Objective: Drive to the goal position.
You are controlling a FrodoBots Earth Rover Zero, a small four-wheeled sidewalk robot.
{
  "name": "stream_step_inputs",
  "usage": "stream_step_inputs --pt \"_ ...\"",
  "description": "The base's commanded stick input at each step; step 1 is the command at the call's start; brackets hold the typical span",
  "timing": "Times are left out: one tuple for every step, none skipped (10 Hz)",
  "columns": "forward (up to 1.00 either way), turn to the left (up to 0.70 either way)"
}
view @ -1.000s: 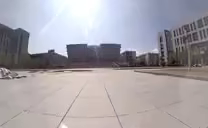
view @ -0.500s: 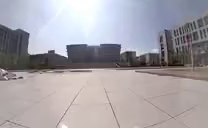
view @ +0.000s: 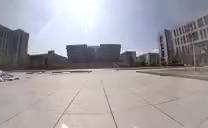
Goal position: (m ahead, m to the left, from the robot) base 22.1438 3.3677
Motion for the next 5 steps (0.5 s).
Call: stream_step_inputs --pt "0.70 0.02" --pt "0.70 0.02" --pt "0.70 0.02" --pt "0.70 0.02" --pt "0.70 0.02"
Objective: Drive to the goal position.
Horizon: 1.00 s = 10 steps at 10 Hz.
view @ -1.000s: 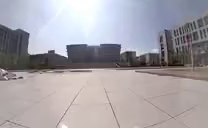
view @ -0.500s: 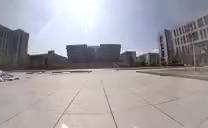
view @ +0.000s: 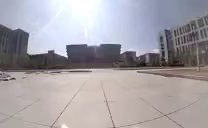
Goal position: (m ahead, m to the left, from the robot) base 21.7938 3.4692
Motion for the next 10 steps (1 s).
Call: stream_step_inputs --pt "0.70 0.02" --pt "0.70 0.02" --pt "0.70 0.02" --pt "0.70 0.02" --pt "0.70 0.02" --pt "0.70 0.02" --pt "0.70 0.02" --pt "0.70 0.02" --pt "0.70 0.02" --pt "0.70 0.02"
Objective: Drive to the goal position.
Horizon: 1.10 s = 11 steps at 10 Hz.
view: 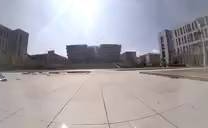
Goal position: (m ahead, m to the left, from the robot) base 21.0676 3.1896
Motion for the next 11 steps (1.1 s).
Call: stream_step_inputs --pt "0.70 0.02" --pt "0.70 0.02" --pt "0.70 0.02" --pt "0.70 0.02" --pt "0.70 0.02" --pt "0.70 0.02" --pt "0.70 0.02" --pt "0.70 0.02" --pt "0.70 0.02" --pt "0.70 0.02" --pt "0.70 0.02"
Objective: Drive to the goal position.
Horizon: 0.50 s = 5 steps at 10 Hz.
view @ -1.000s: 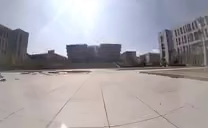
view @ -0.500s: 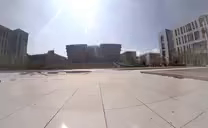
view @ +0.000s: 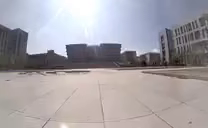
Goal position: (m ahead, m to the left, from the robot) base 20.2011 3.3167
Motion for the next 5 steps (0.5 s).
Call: stream_step_inputs --pt "0.70 0.02" --pt "0.70 0.02" --pt "0.70 0.02" --pt "0.70 0.02" --pt "0.70 0.02"
